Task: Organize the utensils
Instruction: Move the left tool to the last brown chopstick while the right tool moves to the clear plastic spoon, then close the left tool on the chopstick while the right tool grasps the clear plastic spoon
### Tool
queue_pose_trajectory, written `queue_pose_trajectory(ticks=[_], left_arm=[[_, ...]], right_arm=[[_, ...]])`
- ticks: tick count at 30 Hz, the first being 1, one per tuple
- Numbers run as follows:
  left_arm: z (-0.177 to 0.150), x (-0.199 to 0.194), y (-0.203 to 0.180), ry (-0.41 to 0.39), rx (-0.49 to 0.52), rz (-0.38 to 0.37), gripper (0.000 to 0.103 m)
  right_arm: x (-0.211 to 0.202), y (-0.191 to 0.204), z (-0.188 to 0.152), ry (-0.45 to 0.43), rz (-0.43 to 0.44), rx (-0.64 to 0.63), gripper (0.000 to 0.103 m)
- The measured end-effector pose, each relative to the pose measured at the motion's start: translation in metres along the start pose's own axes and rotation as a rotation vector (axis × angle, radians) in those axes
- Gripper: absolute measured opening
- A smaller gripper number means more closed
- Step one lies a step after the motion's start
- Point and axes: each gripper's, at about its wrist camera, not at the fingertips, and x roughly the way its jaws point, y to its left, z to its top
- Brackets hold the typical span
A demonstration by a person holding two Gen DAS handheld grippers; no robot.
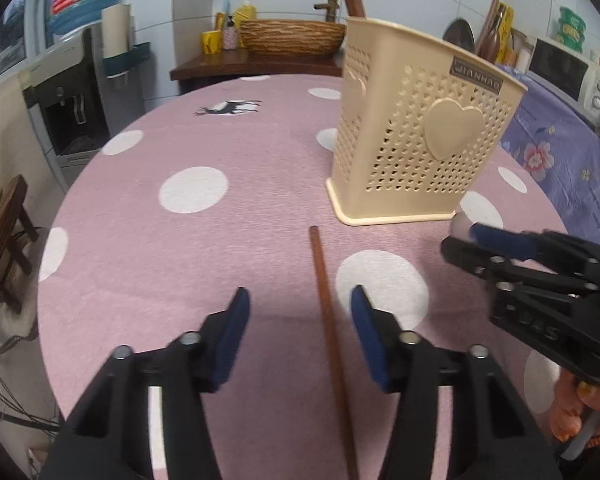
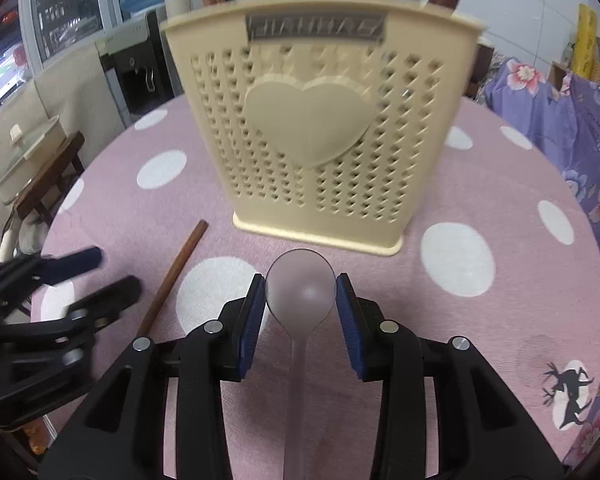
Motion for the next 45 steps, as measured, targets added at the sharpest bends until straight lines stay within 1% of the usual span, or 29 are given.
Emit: queue_pose_trajectory(ticks=[1, 5, 7, 8, 9, 12, 14, 16, 18, 25, 28, 30, 33, 36, 39, 41, 45], left_arm=[[0.003, 0.005, -0.003, 0.009, 0.006, -0.002, 0.040], [0.013, 0.024, -0.015, 0.048, 0.036, 0.005, 0.035], [0.015, 0.033, -0.018, 0.065, 0.043, 0.017, 0.028], [0.015, 0.038, -0.019, 0.079, 0.038, 0.018, 0.027], [0.016, 0.038, -0.020, 0.067, 0.038, 0.027, 0.025], [0.018, 0.040, -0.021, 0.070, 0.042, 0.046, 0.023], [0.019, 0.042, -0.023, 0.071, 0.051, 0.058, 0.020], [0.021, 0.044, -0.023, 0.070, 0.047, 0.069, 0.012], [0.022, 0.044, -0.021, 0.069, 0.038, 0.067, 0.009], [0.025, 0.046, -0.019, 0.063, 0.010, 0.055, 0.009], [0.026, 0.041, -0.016, 0.052, -0.014, 0.035, 0.009], [0.029, 0.030, -0.013, 0.026, -0.029, 0.019, 0.008], [0.034, -0.001, -0.008, -0.039, -0.053, -0.022, 0.008], [0.043, -0.046, -0.002, -0.136, -0.069, -0.066, 0.008], [0.050, -0.089, 0.001, -0.239, -0.066, -0.079, 0.008], [0.053, -0.110, 0.003, -0.292, -0.067, -0.082, 0.008], [0.056, -0.129, 0.006, -0.336, -0.073, -0.090, 0.008]], right_arm=[[-0.006, -0.001, 0.000, -0.012, -0.002, 0.001, 0.037], [-0.024, -0.007, 0.000, -0.043, -0.003, 0.019, 0.037], [-0.029, -0.007, -0.002, -0.049, 0.003, 0.026, 0.037], [-0.032, -0.008, -0.002, -0.054, 0.006, 0.029, 0.037], [-0.035, -0.009, -0.003, -0.059, 0.009, 0.033, 0.037], [-0.043, -0.013, -0.004, -0.069, 0.020, 0.042, 0.037], [-0.046, -0.013, -0.005, -0.076, 0.023, 0.046, 0.037], [-0.048, -0.012, -0.005, -0.080, 0.030, 0.048, 0.037], [-0.050, -0.011, -0.005, -0.084, 0.033, 0.049, 0.037], [-0.051, -0.013, -0.006, -0.083, 0.033, 0.061, 0.037], [-0.053, -0.016, -0.006, -0.088, 0.033, 0.068, 0.037], [-0.056, -0.017, -0.006, -0.094, 0.038, 0.073, 0.037], [-0.063, -0.021, -0.004, -0.109, 0.047, 0.084, 0.037], [-0.071, -0.023, -0.002, -0.121, 0.060, 0.092, 0.037], [-0.080, -0.025, -0.001, -0.138, 0.067, 0.095, 0.037], [-0.086, -0.026, 0.000, -0.150, 0.067, 0.097, 0.037], [-0.095, -0.030, 0.004, -0.168, 0.074, 0.111, 0.037]])
